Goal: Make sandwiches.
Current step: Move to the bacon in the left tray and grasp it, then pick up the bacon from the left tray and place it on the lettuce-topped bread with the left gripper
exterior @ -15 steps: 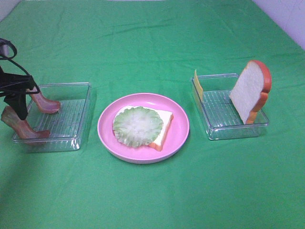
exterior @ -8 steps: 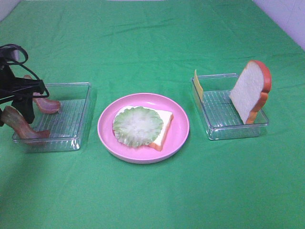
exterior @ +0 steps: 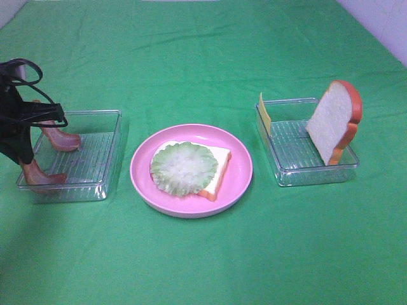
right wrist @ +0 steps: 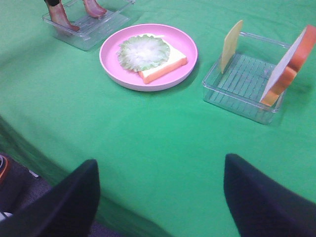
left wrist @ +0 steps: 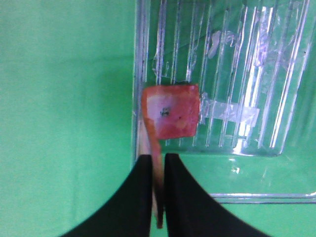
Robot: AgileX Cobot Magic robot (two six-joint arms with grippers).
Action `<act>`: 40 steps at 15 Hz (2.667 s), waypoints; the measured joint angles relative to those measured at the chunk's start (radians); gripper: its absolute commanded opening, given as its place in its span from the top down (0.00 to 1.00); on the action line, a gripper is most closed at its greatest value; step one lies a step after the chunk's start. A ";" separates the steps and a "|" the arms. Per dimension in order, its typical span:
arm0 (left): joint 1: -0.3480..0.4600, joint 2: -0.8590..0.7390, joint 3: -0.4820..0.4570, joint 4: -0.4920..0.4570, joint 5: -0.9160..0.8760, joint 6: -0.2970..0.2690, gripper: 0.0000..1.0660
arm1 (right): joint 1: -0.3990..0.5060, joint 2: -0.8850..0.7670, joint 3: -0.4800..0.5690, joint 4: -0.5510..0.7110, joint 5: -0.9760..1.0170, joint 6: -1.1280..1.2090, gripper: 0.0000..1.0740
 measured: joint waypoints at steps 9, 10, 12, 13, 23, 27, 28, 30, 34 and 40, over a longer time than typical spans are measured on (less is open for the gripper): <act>0.000 -0.107 0.000 -0.045 -0.005 0.005 1.00 | 0.000 0.000 0.000 0.000 0.000 0.000 0.37; 0.000 -0.138 0.000 -0.082 -0.008 0.025 1.00 | 0.000 0.000 0.000 0.000 0.000 0.000 0.37; 0.000 -0.197 0.000 -0.285 -0.028 0.140 1.00 | 0.000 0.000 0.000 0.000 0.000 0.000 0.37; -0.008 -0.202 0.000 -0.370 -0.046 0.202 1.00 | 0.000 0.000 0.000 0.000 0.000 0.000 0.37; -0.337 -0.018 0.000 -1.042 -0.264 0.629 1.00 | 0.000 0.000 0.000 0.000 0.000 0.000 0.37; -0.351 0.094 0.000 -1.029 -0.288 0.709 1.00 | 0.000 0.000 0.000 0.000 0.000 0.000 0.37; -0.348 0.095 0.000 -0.976 -0.300 0.710 1.00 | 0.000 0.000 0.000 0.000 0.000 0.000 0.37; -0.334 0.095 0.000 -0.888 -0.313 0.684 1.00 | 0.000 0.000 0.000 0.000 0.000 0.000 0.37; -0.318 0.095 0.000 -0.709 -0.339 0.553 0.96 | 0.000 0.000 0.000 0.000 0.000 0.000 0.37; -0.316 0.039 0.000 -0.604 -0.352 0.483 0.35 | 0.000 0.000 0.000 0.000 0.000 0.000 0.37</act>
